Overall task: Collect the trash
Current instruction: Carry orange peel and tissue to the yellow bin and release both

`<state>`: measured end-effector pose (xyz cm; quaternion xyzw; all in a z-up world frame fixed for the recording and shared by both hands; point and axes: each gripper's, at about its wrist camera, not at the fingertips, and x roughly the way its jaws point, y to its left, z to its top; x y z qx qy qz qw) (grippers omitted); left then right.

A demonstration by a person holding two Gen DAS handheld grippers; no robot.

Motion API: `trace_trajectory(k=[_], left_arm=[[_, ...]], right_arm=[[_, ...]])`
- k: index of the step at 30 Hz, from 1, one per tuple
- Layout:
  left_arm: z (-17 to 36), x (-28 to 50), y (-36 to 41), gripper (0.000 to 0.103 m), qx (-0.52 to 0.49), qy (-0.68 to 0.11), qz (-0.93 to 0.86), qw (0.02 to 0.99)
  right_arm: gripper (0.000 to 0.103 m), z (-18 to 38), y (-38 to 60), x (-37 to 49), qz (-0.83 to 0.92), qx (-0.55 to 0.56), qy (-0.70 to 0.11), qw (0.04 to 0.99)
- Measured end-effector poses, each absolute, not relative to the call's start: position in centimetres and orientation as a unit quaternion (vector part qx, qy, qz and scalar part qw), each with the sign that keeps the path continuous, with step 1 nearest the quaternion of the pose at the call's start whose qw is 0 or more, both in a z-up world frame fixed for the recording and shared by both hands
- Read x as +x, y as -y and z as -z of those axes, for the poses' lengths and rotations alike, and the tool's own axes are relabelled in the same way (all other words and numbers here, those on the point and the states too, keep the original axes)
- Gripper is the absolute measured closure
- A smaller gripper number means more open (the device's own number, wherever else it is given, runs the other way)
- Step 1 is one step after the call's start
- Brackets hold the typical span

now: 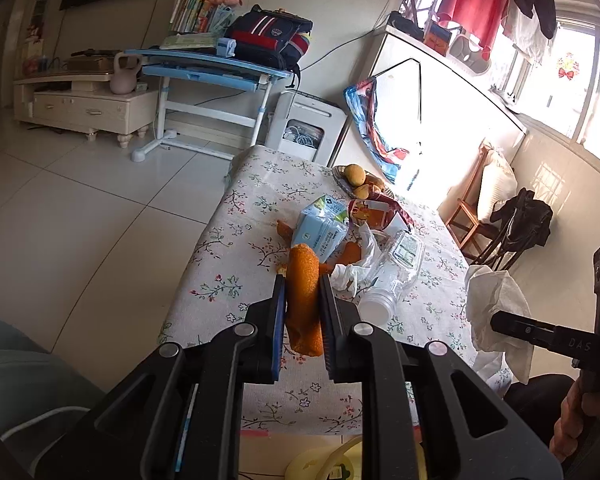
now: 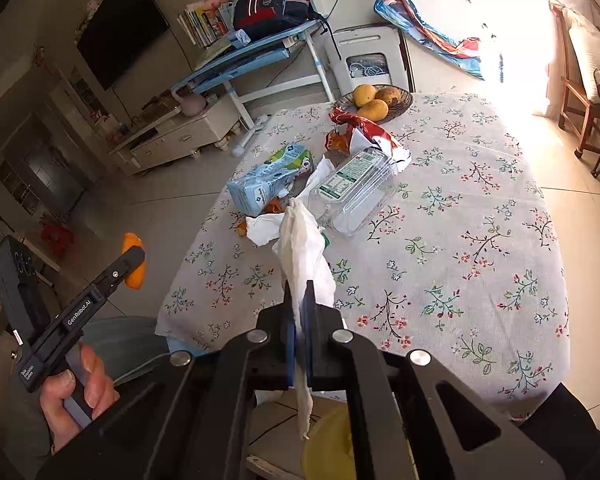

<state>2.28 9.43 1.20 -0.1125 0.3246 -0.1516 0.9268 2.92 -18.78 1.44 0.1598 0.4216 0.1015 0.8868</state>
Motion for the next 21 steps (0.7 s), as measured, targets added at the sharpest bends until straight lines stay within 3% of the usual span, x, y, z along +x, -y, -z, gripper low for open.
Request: trace_trajectory(k=[12, 21], left_arm=[[0.2, 0.7, -6.0, 0.087, -0.099, -0.358, 0.219, 0.902], [2.4, -1.5, -4.4, 0.087, -0.124, -0.382, 0.275, 0.874]], right_arm=[[0.099, 0.1, 21.3, -1.1, -0.176, 0.204, -0.381, 0.884], [0.099, 4.0, 20.9, -5.2, -0.221, 0.206, -0.407, 0.862]])
